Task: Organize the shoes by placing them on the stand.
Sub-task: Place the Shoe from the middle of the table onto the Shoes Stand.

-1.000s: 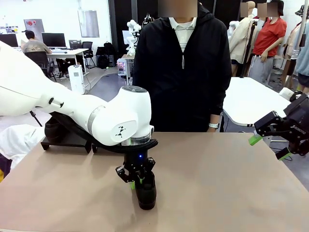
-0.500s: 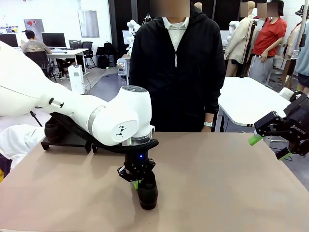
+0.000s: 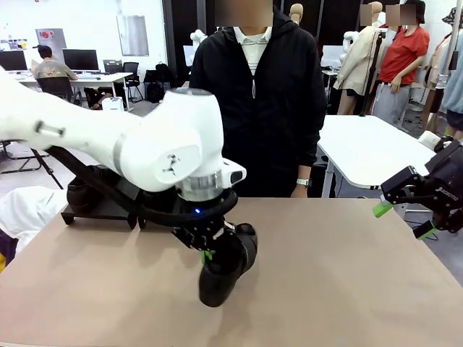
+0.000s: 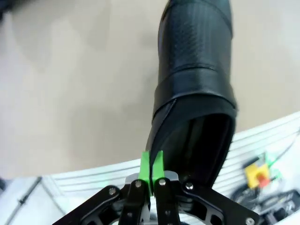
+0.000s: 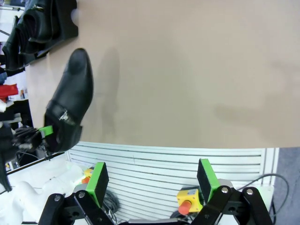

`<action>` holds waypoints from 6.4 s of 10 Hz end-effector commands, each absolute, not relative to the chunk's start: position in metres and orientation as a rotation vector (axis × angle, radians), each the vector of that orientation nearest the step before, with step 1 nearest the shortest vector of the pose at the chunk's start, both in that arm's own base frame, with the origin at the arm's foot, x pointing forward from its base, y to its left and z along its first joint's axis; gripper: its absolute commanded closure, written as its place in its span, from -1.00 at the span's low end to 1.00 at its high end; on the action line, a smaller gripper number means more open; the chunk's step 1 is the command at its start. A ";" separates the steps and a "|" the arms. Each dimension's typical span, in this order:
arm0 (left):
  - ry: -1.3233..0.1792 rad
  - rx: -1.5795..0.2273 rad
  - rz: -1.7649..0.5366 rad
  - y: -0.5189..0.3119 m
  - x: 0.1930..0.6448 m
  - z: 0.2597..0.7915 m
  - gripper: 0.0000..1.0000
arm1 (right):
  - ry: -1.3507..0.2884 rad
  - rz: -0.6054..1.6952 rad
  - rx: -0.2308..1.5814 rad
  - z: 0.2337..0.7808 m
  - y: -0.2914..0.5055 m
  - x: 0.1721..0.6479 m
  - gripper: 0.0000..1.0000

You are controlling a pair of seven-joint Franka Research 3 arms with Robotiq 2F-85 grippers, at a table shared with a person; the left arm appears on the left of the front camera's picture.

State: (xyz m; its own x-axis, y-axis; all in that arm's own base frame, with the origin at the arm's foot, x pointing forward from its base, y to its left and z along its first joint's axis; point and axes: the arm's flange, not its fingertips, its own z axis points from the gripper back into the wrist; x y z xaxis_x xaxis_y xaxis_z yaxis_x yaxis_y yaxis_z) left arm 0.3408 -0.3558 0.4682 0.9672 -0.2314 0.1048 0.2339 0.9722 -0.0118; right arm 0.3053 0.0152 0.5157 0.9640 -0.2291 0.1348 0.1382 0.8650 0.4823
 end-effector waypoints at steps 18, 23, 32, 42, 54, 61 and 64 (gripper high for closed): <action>-0.248 -0.293 0.167 -0.023 0.449 0.503 1.00 | -0.194 -0.175 0.516 0.516 0.014 0.306 -1.00; -0.404 -0.309 0.153 -0.012 0.576 0.475 1.00 | -0.194 -0.175 0.516 0.516 0.014 0.306 -1.00; -0.450 -0.245 0.094 -0.010 0.621 0.442 1.00 | -0.194 -0.175 0.516 0.516 0.014 0.306 -1.00; -0.443 -0.344 0.028 -0.006 0.504 0.537 -1.00 | -0.194 -0.175 0.516 0.516 0.014 0.306 -1.00; -0.205 -0.724 -0.086 0.102 0.318 0.554 -1.00 | -0.194 -0.175 0.516 0.516 0.014 0.306 -1.00; -0.205 -0.724 -0.086 0.102 0.318 0.554 -1.00 | -0.194 -0.175 0.516 0.516 0.014 0.306 -1.00; -0.205 -0.724 -0.086 0.102 0.318 0.554 -1.00 | -0.194 -0.175 0.516 0.516 0.014 0.306 -1.00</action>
